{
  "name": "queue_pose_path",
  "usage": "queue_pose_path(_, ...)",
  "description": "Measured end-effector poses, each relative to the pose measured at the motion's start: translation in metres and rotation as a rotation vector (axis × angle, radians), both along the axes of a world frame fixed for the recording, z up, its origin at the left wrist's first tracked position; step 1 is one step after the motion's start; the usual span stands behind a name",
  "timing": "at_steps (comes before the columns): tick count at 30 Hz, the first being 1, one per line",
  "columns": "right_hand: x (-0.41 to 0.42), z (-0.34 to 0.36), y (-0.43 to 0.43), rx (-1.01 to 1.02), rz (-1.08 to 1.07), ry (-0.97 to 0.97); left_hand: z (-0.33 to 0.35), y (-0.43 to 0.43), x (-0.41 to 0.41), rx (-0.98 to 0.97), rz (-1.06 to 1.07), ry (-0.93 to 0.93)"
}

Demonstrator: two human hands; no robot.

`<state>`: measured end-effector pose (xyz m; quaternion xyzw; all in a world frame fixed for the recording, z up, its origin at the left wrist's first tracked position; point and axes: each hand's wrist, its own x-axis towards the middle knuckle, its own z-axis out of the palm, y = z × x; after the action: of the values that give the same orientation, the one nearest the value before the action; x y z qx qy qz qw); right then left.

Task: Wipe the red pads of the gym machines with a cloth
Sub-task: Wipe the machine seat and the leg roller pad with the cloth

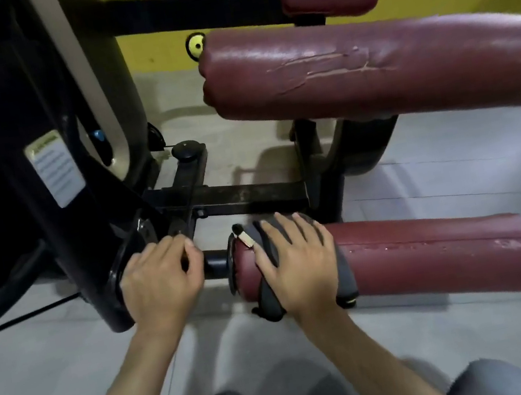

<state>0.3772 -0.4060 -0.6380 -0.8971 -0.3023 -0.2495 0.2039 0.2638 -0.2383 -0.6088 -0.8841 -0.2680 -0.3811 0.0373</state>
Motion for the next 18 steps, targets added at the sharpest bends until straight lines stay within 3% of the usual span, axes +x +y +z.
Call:
queue_pose_path(5, -0.009, 0.02, 0.05, -0.101, 0.078, 0.069, 0.003, -0.002, 0.0, -0.004, 0.023, 0.059)
queue_pose_path(9, 0.011, 0.027, 0.014, -0.125, 0.17, 0.016, 0.009, 0.0, -0.003, -0.022, 0.022, 0.108)
queue_pose_path(14, 0.062, 0.035, -0.098, -0.177, -0.095, 0.053, 0.007, -0.007, 0.0, -0.029, 0.09, 0.035)
queue_pose_path(18, 0.071, 0.028, -0.131, -0.014, -0.188, 0.066, 0.008, -0.01, 0.003, -0.055, 0.142, 0.044)
